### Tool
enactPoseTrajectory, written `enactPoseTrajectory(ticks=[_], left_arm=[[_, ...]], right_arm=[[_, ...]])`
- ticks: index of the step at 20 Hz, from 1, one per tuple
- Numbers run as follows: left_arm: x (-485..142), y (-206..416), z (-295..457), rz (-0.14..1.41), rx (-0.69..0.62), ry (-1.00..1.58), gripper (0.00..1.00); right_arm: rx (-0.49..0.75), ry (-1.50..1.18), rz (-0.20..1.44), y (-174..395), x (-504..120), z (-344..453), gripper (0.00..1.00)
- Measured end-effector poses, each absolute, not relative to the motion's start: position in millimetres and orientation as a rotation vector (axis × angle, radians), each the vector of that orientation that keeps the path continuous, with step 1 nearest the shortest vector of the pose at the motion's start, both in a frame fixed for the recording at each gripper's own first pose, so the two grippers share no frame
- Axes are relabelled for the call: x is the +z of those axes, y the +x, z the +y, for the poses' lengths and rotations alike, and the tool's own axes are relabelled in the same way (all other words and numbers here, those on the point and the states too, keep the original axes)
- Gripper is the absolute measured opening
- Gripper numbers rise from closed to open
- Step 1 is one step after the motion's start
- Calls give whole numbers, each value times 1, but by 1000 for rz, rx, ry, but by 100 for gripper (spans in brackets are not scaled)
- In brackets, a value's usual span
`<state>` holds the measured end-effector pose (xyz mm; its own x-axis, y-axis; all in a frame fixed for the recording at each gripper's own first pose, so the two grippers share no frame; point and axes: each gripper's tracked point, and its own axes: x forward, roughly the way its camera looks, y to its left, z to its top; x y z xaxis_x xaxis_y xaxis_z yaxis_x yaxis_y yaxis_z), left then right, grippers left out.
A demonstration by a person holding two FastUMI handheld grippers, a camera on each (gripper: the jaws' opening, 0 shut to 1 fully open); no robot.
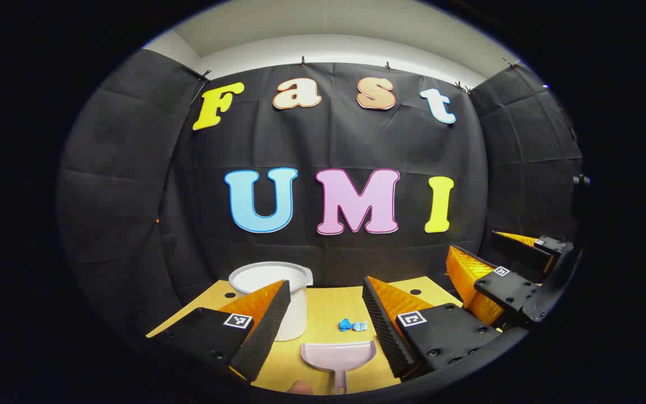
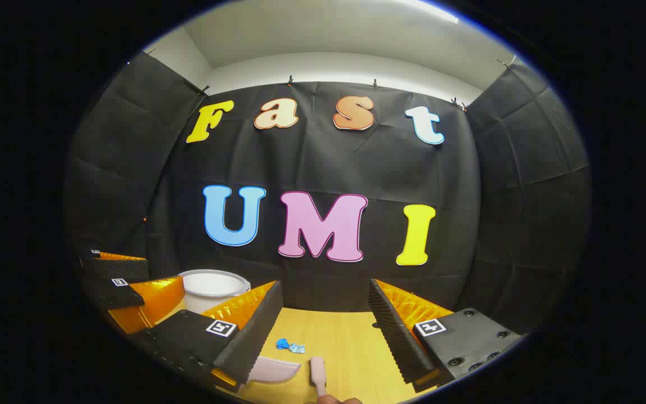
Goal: Pick up the small broom and dustpan from the desktop, sweep the trash into the dustpan with the broom, and then empty the trash into the garbage bin.
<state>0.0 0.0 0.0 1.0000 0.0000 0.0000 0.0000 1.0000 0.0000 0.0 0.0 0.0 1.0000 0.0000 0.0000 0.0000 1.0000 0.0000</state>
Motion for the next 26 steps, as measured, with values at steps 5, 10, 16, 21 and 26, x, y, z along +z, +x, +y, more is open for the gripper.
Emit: enactPoseTrajectory(ticks=[5,10,16,21,26], left_arm=[[0,2,-5,0,-17,7,76],[4,8,-3,-15,-28,28,76],[3,16,-3,-8,-47,32,76],[3,26,-5,-6,-73,47,76],[-3,32,-4,15,-88,51,76]], right_arm=[[-2,-8,-9,1,0,-2,99],[-23,7,-9,6,0,-7,96],[-63,34,15,15,-7,-14,99],[-70,45,6,22,-6,-12,99],[-69,30,-22,23,-2,-9,99]])
